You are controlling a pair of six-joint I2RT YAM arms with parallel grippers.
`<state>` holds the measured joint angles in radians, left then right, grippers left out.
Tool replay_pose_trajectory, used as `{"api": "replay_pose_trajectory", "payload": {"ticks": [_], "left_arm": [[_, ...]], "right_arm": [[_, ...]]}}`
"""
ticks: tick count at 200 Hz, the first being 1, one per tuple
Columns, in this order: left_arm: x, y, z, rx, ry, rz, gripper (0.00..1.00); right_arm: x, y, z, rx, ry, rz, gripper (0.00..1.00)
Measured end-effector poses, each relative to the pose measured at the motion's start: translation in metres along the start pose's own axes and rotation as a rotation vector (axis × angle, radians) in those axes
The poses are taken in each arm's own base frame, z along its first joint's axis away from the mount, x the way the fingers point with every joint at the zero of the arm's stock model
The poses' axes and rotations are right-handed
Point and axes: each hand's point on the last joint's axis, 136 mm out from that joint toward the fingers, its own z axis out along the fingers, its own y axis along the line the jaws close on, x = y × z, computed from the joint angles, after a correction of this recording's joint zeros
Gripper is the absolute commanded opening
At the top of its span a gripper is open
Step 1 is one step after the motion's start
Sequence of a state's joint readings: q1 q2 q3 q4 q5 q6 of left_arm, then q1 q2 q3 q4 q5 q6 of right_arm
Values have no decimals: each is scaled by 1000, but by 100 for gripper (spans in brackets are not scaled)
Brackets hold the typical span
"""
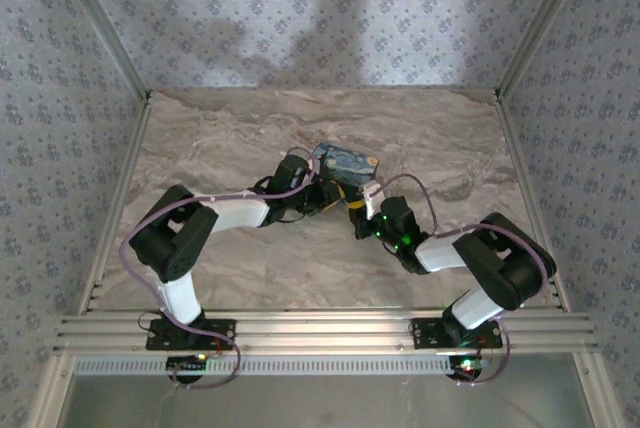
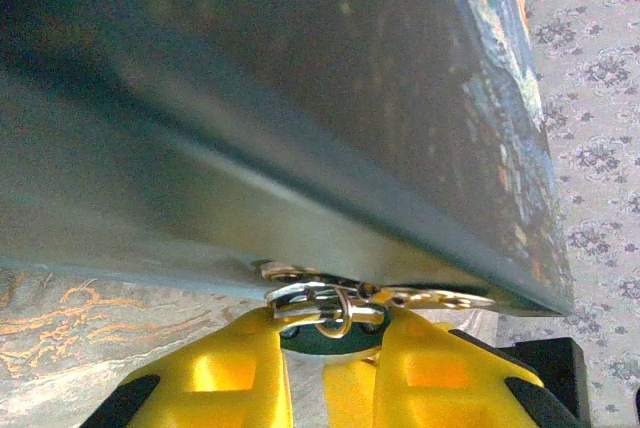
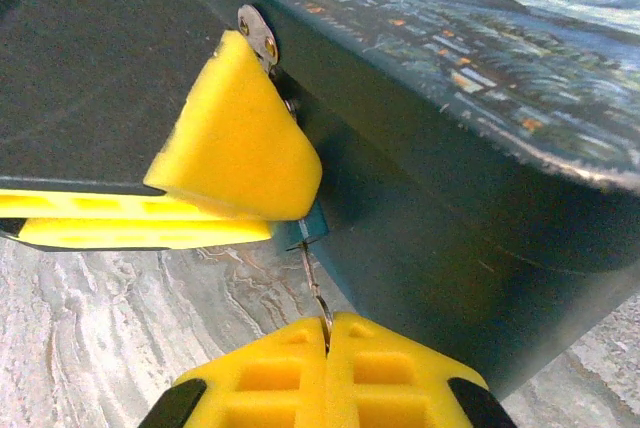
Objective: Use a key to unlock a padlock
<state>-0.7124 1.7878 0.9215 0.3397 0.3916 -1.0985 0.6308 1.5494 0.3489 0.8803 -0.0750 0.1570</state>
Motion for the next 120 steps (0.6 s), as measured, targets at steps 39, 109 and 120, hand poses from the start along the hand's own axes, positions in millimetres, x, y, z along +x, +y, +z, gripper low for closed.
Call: {"api": "replay_pose_trajectory", "payload": {"ticks": [39, 109, 120], "left_arm": [[0, 0, 0, -1, -2, -6, 14], [0, 0, 0, -1, -3, -7, 14], [0, 0, 0, 0, -2, -6, 14]], "right_arm": [[2, -1, 3, 0, -2, 0, 0], [-1, -2, 5, -10, -15, 14, 0], [-4, -2, 6, -16, -20, 20, 0]]}}
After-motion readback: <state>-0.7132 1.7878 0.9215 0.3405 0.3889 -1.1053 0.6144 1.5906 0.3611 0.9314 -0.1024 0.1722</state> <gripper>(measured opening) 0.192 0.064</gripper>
